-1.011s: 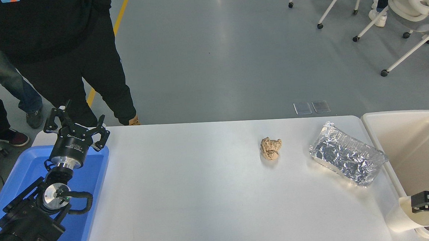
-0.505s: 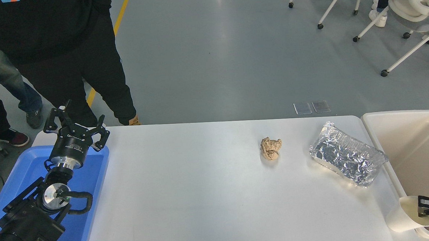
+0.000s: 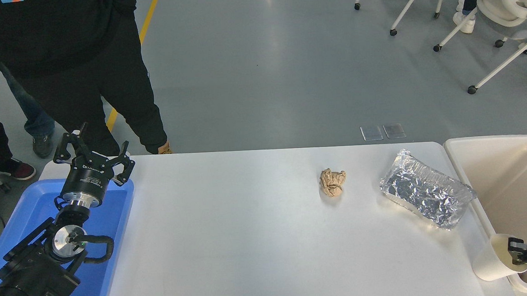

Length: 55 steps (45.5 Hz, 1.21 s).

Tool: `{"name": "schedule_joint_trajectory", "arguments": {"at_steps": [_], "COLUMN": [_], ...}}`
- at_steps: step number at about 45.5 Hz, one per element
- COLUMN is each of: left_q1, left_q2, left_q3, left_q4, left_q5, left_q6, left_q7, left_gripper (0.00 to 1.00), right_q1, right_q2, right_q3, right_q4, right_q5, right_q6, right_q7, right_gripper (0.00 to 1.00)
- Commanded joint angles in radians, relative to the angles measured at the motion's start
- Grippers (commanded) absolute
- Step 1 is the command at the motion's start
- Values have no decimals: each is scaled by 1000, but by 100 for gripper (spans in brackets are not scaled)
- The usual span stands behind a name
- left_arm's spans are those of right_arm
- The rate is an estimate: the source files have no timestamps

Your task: Pick up paper cup place in dustbin

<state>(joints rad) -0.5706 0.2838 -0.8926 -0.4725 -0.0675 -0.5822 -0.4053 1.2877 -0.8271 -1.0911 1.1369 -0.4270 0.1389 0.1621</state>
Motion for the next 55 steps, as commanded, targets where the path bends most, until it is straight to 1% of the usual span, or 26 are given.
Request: {"name": "schedule_joint_trajectory", "arguments": {"at_steps": [1, 13, 27, 40, 55], "left_q1": [0, 0, 0, 0, 0], "left_q2": [0, 0, 0, 0, 0], "left_q3": [0, 0, 0, 0, 0], "left_q4": [0, 0, 0, 0, 0], "left_q5": [0, 0, 0, 0, 0], "left_q6": [-1, -1, -1, -1, -1], "left_q7": [0, 0, 0, 0, 0], "left_gripper": [99, 99, 99, 99, 99], "right_q1": [134, 537, 936, 1045, 1038], "right_q2": [-61, -116, -83, -55, -60], "right_q3": [-39, -171, -184, -188, -188], "right_q4": [4, 50, 52, 50, 43], "right_q5": [-3, -1, -3, -3, -6], "right_q6": [53, 257, 511, 573, 573], "right_q7": [17, 20, 20, 20, 19], "right_gripper": [0, 0, 0, 0, 0]}}
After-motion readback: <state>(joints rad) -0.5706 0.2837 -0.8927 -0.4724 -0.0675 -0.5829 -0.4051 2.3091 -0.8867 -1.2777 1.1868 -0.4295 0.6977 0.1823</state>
